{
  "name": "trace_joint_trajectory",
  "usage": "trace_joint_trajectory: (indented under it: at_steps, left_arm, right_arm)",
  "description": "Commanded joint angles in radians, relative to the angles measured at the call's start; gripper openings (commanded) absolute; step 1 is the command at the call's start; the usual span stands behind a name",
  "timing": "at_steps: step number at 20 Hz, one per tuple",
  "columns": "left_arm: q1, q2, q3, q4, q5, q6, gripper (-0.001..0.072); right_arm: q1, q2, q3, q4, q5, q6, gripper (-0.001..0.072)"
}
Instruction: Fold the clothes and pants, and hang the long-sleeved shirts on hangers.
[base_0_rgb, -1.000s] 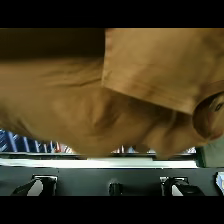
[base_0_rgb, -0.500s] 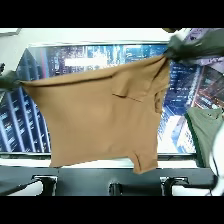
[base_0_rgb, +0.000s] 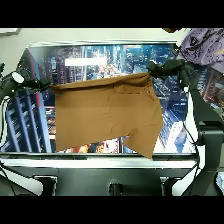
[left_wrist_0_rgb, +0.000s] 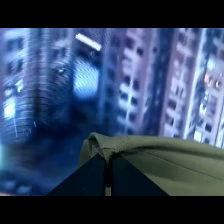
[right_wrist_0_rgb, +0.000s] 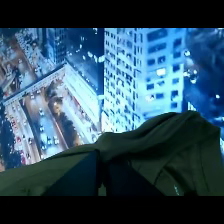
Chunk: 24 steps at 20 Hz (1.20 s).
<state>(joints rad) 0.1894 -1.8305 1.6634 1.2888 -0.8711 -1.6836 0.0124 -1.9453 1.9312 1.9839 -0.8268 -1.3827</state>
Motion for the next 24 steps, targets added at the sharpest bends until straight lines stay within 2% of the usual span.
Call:
trace_joint_trajectory:
  at_steps: [1, 5, 9, 11, 16, 18, 22, 23, 24]
  left_arm:
    - [-0.004, -0.028, 0.044, 0.002, -0.101, -0.011, 0.0014]
    - [-0.009, -0.007, 0.044, 0.002, -0.345, -0.011, 0.0014]
    - [-0.025, 0.010, 0.043, 0.002, -0.520, -0.011, 0.0014]
    - [-0.045, 0.010, 0.024, 0.002, -0.585, -0.025, 0.0014]
    - [-0.087, 0.009, -0.074, 0.006, -0.610, -0.037, 0.0014]
    - [-0.088, 0.009, -0.113, 0.005, -0.610, -0.068, 0.0014]
    - [-0.089, 0.006, -0.143, 0.005, -0.591, -0.071, 0.0017]
    - [-0.089, 0.006, -0.143, 0.002, -0.580, -0.071, 0.0021]
    - [-0.089, 0.007, -0.143, 0.001, -0.570, -0.071, 0.0040]
  right_arm:
    - [0.000, -0.016, 0.026, -0.106, -0.040, 0.048, 0.0030]
    - [0.000, 0.016, 0.058, -0.216, -0.254, 0.095, 0.0030]
    - [0.000, 0.028, 0.058, -0.310, -0.483, 0.076, 0.0030]
    - [0.000, 0.020, 0.055, -0.341, -0.554, 0.058, 0.0030]
    - [0.000, -0.025, 0.053, -0.357, -0.648, 0.018, 0.0030]
    - [0.000, -0.048, 0.053, -0.357, -0.661, 0.013, 0.0030]
    - [0.000, -0.092, 0.053, -0.357, -0.664, 0.010, 0.0031]
    - [0.000, -0.101, 0.053, -0.357, -0.663, 0.010, 0.0043]
    - [0.000, -0.105, 0.053, -0.354, -0.658, 0.007, 0.0151]
